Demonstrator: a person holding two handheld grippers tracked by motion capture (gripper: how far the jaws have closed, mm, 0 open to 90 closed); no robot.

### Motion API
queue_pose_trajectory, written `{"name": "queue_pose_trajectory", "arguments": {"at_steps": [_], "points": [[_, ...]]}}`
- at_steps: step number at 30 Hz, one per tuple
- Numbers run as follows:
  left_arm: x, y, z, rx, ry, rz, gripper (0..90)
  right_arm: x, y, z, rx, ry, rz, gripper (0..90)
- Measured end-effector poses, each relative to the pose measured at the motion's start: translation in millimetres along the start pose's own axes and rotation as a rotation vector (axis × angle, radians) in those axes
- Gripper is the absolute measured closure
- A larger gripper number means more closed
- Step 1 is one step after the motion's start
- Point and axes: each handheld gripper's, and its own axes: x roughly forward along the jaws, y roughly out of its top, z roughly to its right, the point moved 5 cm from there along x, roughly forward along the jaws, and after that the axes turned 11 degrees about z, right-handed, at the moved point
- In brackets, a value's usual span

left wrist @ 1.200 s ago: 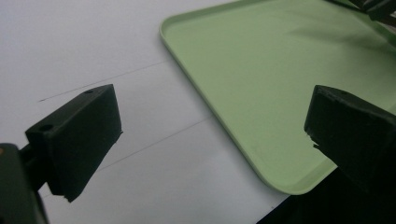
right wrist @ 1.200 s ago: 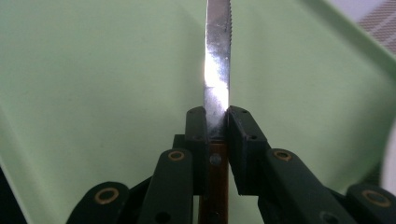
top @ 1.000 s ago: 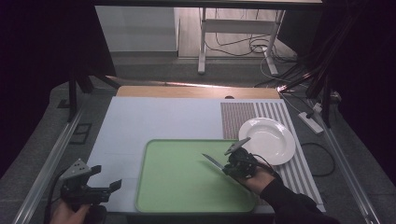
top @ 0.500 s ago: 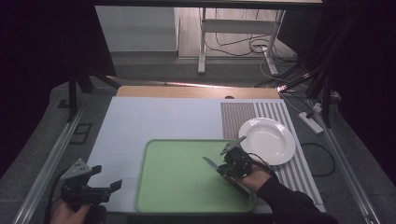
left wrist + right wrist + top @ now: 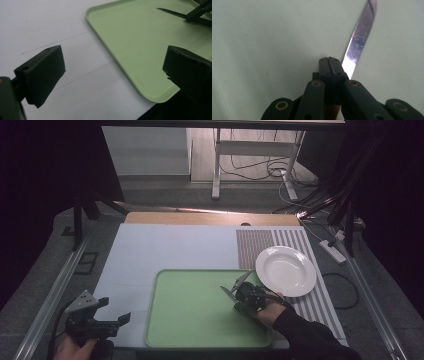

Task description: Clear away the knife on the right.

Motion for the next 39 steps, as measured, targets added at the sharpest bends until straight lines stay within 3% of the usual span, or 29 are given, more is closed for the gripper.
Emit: {"name": "queue_pose_trajectory", "arguments": {"at_steps": [5, 14, 25, 30, 35, 39], "points": [[-0.2, 0.0, -0.1, -0.002, 0.0, 0.001, 3.6, -4.6, -5.4, 10.3, 0.02, -0.026, -0.011, 89.7], [-0.3, 0.1, -0.1, -0.002, -0.002, 0.003, 3.7, -14.3, -17.5, 33.9, 0.098, -0.052, -0.022, 89.8], [-0.7, 0.1, -0.7, -0.007, -0.005, 0.006, 3.8, -22.3, -27.7, 50.3, 0.148, -0.069, -0.034, 89.6], [-0.7, 0.2, -0.4, -0.003, -0.006, 0.007, 3.9, -24.4, -30.5, 55.4, 0.173, -0.076, -0.028, 88.1], [-0.8, 0.2, -0.6, -0.007, -0.008, 0.008, 3.9, -24.6, -29.7, 54.5, 0.169, -0.074, -0.026, 86.1], [-0.8, 0.2, -0.5, -0.007, -0.009, 0.008, 4.0, -27.0, -25.1, 52.2, 0.185, -0.065, 0.005, 81.0]]}}
